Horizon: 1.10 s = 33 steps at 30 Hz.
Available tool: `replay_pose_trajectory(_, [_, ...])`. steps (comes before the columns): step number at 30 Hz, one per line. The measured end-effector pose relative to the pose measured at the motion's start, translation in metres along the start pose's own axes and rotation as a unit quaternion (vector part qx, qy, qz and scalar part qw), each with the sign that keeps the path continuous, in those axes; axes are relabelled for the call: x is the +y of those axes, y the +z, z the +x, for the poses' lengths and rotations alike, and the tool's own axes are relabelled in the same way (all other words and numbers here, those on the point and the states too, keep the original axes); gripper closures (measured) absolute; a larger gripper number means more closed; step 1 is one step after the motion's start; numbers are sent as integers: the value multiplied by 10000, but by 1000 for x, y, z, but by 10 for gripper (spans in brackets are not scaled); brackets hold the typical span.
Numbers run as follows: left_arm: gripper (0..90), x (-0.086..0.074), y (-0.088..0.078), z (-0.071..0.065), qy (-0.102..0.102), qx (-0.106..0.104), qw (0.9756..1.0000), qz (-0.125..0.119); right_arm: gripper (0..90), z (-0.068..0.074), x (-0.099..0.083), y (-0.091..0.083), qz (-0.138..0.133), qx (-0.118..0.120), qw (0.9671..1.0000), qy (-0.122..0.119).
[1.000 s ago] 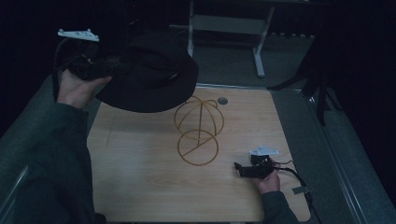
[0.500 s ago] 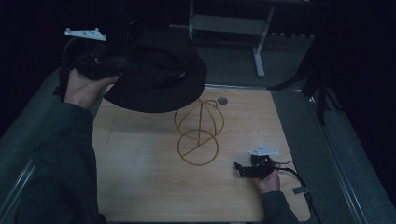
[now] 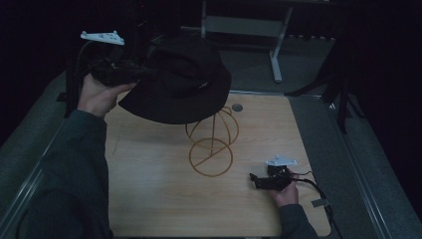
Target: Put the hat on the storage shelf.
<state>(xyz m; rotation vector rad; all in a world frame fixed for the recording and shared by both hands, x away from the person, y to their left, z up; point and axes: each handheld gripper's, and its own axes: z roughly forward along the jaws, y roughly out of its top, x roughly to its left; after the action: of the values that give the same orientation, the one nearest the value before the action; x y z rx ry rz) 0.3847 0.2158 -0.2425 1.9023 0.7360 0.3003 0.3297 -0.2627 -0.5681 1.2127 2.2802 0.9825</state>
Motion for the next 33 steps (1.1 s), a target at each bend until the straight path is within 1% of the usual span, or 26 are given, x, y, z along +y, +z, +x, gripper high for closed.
replay_pose_trajectory(5, [878,0,7,-3,18,-131,9999,4,133,0,0,0,1,0,10000,-2])
replay_pose_trajectory(14, [878,-2,20,-8,97,-257,9995,146,133,0,0,0,0,1,10000,0])
replay_pose_trajectory(17, [877,-3,25,-10,155,-328,9991,222,133,0,0,0,-1,-1,10000,-1])
replay_pose_trajectory(21, [876,-6,33,-12,226,-410,9984,324,133,0,0,0,-2,-3,10000,-2])
replay_pose_trajectory(25, [876,-10,41,-14,254,-483,9978,380,133,0,0,0,-5,1,10000,23])
replay_pose_trajectory(30, [874,-16,46,-14,223,-579,9973,400,133,0,0,0,-5,4,10000,21])
replay_pose_trajectory(33, [872,-20,50,-14,233,-642,9965,474,133,0,0,0,-6,4,10000,21])
